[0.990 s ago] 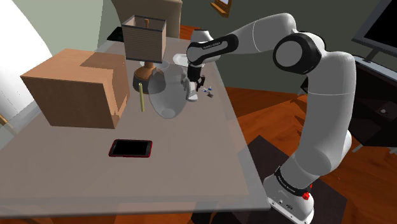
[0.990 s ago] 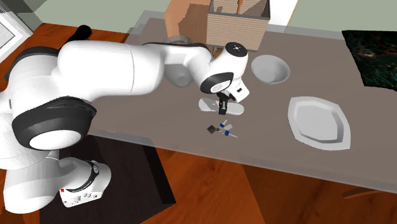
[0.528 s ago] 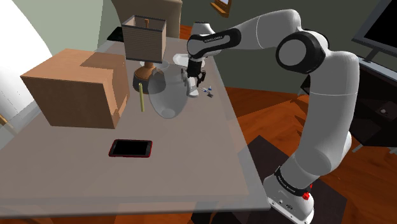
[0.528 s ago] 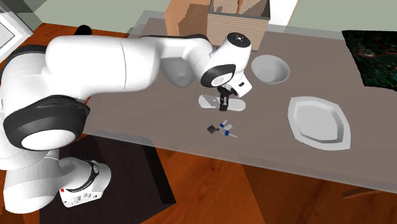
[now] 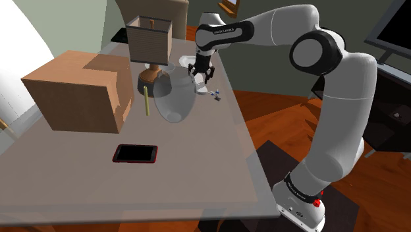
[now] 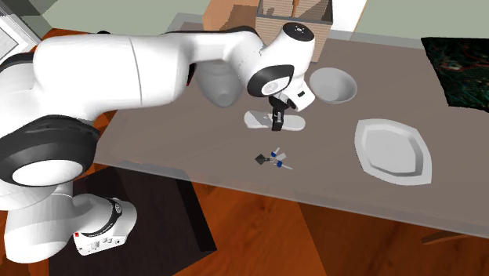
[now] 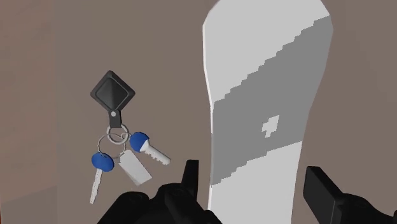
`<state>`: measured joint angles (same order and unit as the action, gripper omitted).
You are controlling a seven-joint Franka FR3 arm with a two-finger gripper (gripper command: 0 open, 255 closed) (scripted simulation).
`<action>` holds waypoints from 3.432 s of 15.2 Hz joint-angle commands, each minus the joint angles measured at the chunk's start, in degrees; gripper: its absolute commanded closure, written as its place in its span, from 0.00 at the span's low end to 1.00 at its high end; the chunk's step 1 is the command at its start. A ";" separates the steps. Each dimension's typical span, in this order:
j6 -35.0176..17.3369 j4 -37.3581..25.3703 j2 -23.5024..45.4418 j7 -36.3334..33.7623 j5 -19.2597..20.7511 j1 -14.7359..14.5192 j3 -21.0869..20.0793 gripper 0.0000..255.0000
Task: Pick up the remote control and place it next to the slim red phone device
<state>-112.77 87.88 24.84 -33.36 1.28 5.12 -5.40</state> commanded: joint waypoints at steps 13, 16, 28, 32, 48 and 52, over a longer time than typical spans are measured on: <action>-5.44 21.94 -16.69 -9.88 -0.96 -5.82 -4.00 1.00; -6.55 26.42 -20.13 -12.91 -1.43 -7.53 -5.47 1.00; -8.80 38.18 -30.22 -26.37 -4.30 -15.05 -12.94 1.00; -9.03 40.00 -32.08 -31.40 -5.33 -17.68 -15.96 1.00; -8.83 36.81 -29.78 -55.24 -5.14 -27.61 -29.69 1.00; -11.93 38.60 -28.21 -55.95 -4.19 -27.64 -29.96 1.00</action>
<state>-123.99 126.19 -3.82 -89.06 -3.21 -22.52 -35.28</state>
